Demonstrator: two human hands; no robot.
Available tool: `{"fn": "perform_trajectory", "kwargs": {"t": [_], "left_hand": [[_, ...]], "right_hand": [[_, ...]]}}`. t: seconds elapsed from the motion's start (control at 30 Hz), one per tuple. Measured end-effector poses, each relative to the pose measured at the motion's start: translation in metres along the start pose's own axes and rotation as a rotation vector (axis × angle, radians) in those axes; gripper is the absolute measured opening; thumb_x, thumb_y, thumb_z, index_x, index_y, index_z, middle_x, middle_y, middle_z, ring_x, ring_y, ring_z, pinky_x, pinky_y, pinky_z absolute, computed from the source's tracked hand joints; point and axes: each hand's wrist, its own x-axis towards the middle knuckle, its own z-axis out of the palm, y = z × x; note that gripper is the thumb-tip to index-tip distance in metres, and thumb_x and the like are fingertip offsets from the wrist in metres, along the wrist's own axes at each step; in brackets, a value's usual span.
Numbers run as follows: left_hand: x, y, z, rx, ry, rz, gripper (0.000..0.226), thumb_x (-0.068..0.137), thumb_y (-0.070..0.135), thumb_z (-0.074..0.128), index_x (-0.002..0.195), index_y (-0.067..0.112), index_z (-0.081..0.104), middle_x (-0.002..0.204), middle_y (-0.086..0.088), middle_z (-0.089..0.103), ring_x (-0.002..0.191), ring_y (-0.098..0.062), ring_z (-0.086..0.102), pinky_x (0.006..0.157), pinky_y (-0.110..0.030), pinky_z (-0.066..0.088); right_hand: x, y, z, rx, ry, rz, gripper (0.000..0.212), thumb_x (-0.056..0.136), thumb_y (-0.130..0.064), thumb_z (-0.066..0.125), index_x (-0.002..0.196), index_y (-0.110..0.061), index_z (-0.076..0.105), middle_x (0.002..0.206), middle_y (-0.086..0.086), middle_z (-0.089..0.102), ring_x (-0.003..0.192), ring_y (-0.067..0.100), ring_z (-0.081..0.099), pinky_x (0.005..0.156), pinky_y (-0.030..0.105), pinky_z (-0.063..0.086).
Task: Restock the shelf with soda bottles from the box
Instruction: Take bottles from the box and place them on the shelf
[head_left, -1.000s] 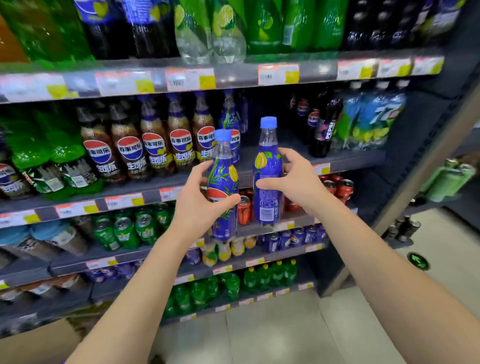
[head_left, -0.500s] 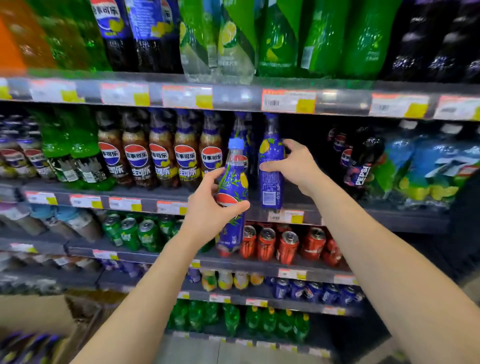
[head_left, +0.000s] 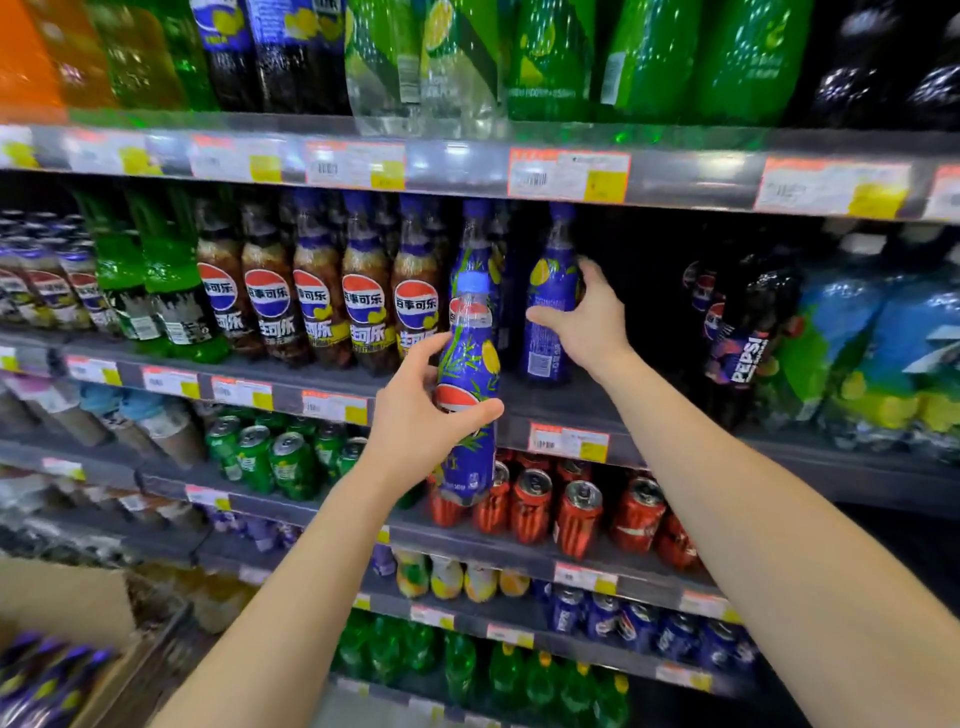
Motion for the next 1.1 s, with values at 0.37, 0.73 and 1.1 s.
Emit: {"fn": "perform_trajectory", "kwargs": {"t": [0.37,0.73,1.1], "left_hand": [[0.019,-0.02,-0.008,0.032,-0.038,0.082,0.081,0.073,0.03,0.093,0.138,0.041,0.047,0.107,0.011,0.072,0.085,0.003,0.072,0.07,-0.011,0.052],[0.031,-0.019,0.007,0.012,-0.123,0.133,0.085,0.072,0.033,0.094,0.14,0.045,0.045,0.108,0.009,0.074,0.087,-0.002,0.074,0.076,-0.019,0.056],[0.037,-0.017,0.003,-0.029,-0.126,0.144,0.083,0.071,0.028,0.094,0.138,0.043,0.047,0.109,0.009,0.075,0.087,0.0,0.073,0.072,-0.013,0.054]], "right_hand": [[0.025,0.03,0.006,-0.182,-0.069,-0.02,0.115,0.075,-0.026,0.089,0.163,-0.025,0.014,0.143,0.006,0.061,0.129,0.026,0.059,0.105,0.024,0.041],[0.055,0.036,0.026,-0.156,-0.027,0.064,0.112,0.077,-0.023,0.088,0.162,-0.032,0.016,0.143,0.003,0.06,0.127,0.023,0.061,0.104,0.026,0.044],[0.068,0.038,0.034,-0.177,0.008,0.092,0.108,0.08,-0.024,0.086,0.162,-0.032,0.016,0.143,0.005,0.06,0.125,0.026,0.061,0.099,0.025,0.044]]}}
